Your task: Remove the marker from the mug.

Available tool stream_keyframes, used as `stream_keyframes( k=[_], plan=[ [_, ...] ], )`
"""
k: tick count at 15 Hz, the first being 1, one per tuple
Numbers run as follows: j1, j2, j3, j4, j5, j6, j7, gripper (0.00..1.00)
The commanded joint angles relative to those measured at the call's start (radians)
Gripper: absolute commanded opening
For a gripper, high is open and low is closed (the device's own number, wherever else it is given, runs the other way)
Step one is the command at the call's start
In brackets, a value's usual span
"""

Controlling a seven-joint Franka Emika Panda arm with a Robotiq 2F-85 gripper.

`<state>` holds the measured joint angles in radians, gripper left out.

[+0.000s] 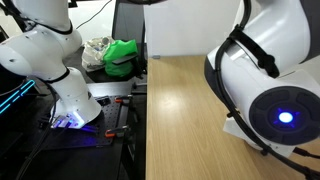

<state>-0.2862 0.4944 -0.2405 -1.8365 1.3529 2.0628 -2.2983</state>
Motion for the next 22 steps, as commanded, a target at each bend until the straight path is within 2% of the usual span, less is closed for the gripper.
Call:
stream_keyframes(
  k=[1,8,12,13,22],
  plan=[
    [-0.028,0.039,0.020,0.053,-0.017,-0.036,-0.002,1.00],
    [-0.068,0.107,0.027,0.155,-0.121,-0.214,0.031,1.00],
    [-0.082,0.138,0.030,0.208,-0.123,-0.212,0.047,1.00],
    [-0.073,0.114,0.032,0.155,-0.109,-0.174,0.014,1.00],
    [-0.079,0.155,0.045,0.202,-0.097,-0.159,-0.024,1.00]
  ],
)
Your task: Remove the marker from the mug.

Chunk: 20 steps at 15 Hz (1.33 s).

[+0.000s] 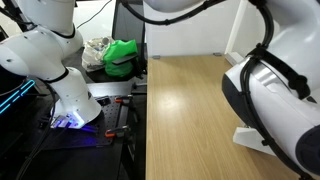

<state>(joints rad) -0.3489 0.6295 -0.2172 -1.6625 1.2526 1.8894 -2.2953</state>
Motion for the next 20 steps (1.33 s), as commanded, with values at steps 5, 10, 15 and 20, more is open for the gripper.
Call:
stream_keyframes(
  k=[5,10,15,20],
  plan=[
    [-0.021,0.072,0.024,0.093,-0.006,0.013,-0.021,1.00],
    [-0.033,0.134,0.027,0.182,-0.012,0.016,-0.001,1.00],
    [-0.037,0.191,0.029,0.253,-0.024,0.030,0.006,1.00],
    [-0.031,0.229,0.027,0.297,-0.057,0.066,0.011,1.00]
  ],
)
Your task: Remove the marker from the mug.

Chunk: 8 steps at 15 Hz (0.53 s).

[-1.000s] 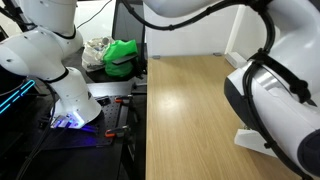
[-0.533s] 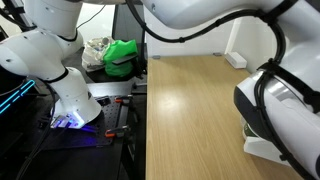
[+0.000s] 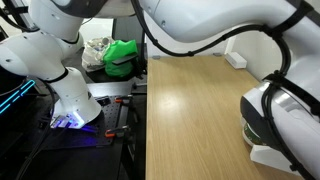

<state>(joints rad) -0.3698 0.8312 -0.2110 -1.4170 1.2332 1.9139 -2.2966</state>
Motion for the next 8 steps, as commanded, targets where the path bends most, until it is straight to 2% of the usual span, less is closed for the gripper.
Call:
stream_keyframes(
  k=[1,8],
  plan=[
    [-0.007,0.033,0.022,0.059,-0.047,0.056,0.013,1.00],
    [-0.001,0.057,0.066,0.090,-0.100,0.152,0.018,0.96]
  ],
)
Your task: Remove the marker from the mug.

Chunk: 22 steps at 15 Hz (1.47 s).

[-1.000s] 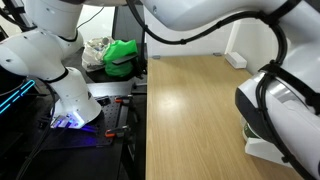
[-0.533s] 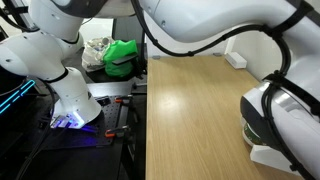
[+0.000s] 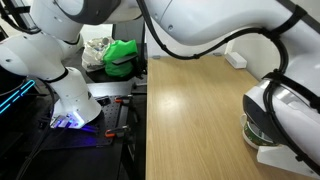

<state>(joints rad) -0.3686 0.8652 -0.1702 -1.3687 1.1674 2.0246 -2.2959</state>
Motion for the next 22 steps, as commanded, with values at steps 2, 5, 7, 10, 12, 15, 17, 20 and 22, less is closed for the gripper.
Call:
stream_keyframes(
  k=[2,5,7,10,12,15,17,20,22],
  plan=[
    [-0.003,0.027,0.038,0.047,-0.048,0.054,0.022,0.96],
    [-0.006,0.041,0.052,0.060,-0.061,0.061,0.025,0.93],
    [-0.008,0.049,0.056,0.067,-0.067,0.064,0.028,0.86],
    [-0.011,0.059,0.058,0.080,-0.076,0.068,0.033,0.81],
    [-0.012,0.067,0.060,0.090,-0.081,0.071,0.037,0.77],
    [-0.012,0.076,0.062,0.103,-0.090,0.070,0.044,0.70],
    [-0.012,0.082,0.066,0.112,-0.098,0.070,0.048,0.68],
    [-0.012,0.094,0.070,0.123,-0.107,0.072,0.056,0.67],
    [-0.012,0.102,0.074,0.132,-0.118,0.073,0.066,0.66]
  ],
)
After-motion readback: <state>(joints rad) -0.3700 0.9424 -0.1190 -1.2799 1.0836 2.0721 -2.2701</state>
